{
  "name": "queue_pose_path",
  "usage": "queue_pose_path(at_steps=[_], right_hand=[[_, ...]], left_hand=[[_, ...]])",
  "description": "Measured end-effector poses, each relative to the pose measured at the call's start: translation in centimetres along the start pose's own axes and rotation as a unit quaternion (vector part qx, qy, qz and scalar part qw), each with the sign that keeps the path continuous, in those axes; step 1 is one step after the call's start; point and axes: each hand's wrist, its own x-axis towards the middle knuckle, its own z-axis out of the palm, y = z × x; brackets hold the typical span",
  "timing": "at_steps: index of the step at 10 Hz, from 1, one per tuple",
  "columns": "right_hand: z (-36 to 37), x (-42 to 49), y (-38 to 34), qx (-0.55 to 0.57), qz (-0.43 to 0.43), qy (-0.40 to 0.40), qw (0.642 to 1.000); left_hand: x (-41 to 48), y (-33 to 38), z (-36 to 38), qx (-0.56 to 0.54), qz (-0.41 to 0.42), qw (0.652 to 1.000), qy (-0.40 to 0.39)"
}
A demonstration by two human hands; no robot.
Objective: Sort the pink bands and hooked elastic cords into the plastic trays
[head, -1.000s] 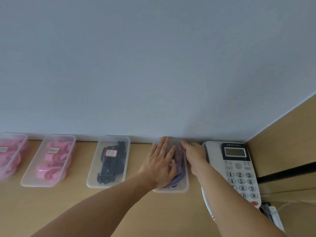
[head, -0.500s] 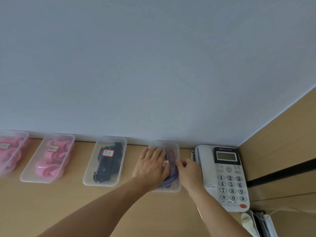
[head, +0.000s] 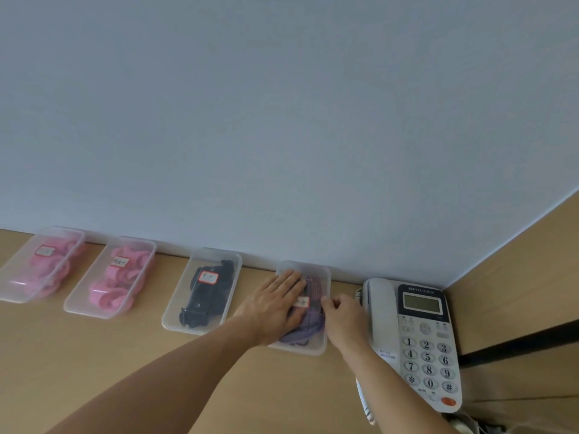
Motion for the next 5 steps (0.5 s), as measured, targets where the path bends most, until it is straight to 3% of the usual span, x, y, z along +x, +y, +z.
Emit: queue_pose_path(at_steps=[3, 5], right_hand=[[-0.7, -0.7, -1.2, -0.034, 0.004, -0.036, 0.999], [-0.4, -4.8, -3.7, -0.200, -0.139, 0.035, 0.969]], left_hand=[[-0.6, 0.7, -2.4, -0.015, -0.052, 0.997, -0.048], [-4.9, 0.3, -4.6, -0.102, -0.024, 0.994, -0.018]])
